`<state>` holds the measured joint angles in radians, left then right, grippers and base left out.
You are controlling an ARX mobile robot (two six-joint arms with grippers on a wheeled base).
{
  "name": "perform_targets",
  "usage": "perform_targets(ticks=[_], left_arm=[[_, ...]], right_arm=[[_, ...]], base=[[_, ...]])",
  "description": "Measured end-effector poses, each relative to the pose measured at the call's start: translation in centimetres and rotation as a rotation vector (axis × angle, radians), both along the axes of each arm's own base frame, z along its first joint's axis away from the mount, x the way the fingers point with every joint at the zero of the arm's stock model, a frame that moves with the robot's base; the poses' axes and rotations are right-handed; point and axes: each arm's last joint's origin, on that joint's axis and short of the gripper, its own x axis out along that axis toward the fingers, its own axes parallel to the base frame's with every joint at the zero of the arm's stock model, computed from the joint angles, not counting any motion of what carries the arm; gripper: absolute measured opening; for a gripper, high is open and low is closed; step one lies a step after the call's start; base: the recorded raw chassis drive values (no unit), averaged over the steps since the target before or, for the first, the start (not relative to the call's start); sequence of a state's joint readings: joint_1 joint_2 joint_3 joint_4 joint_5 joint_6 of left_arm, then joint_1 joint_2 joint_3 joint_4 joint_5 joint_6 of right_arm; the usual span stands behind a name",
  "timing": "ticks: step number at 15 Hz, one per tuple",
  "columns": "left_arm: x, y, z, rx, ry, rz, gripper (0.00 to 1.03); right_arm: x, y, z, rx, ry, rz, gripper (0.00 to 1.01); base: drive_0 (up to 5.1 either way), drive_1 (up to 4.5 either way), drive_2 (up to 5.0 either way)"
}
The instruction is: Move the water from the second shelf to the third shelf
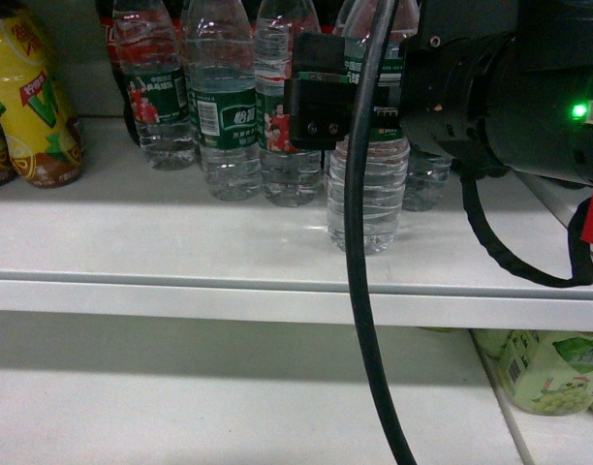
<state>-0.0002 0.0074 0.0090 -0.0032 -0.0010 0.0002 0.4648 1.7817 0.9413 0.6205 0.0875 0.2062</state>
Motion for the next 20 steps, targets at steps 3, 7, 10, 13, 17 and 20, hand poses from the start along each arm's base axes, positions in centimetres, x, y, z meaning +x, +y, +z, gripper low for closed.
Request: perform_targets(ticks=[3, 7, 10, 13, 17, 20], left_arm=[[0.0, 0.0, 0.0, 0.0, 0.0, 0.0, 0.98], [0.0, 0.0, 0.0, 0.0, 0.0, 0.0, 0.98], [0.0, 0.0, 0.0, 0.0, 0.0, 0.0, 0.98], [0.0, 0.0, 0.0, 0.0, 0.0, 0.0, 0.98], [0.0, 0.0, 0.0, 0.0, 0.0, 0.0, 0.98], [0.0, 0.0, 0.0, 0.0, 0.0, 0.0, 0.98]], right_arm=[[0.8, 0.3, -0.3, -0.012, 0.01, -0.023, 0.98], [1.0, 0.9, -0.3, -0.01, -0.008, -0.039, 0.98], [1.1, 1.2, -0.6, -0.034, -0.016, -0.045, 0.87], [1.2, 1.1, -0.7, -0.059, -0.03, -0.062, 0.57], [-4.8, -2.0, 0.2, -0.073, 0.022, -0.025, 0.43], [-7.7, -4.5, 0.8, -0.107, 0.028, -0.048, 0.43]], base=[[0.0, 0.0, 0.0], [0.0, 0.0, 0.0], [0.0, 0.0, 0.0], [0.0, 0.0, 0.0], [0.0, 0.0, 0.0], [0.0, 0.0, 0.0]])
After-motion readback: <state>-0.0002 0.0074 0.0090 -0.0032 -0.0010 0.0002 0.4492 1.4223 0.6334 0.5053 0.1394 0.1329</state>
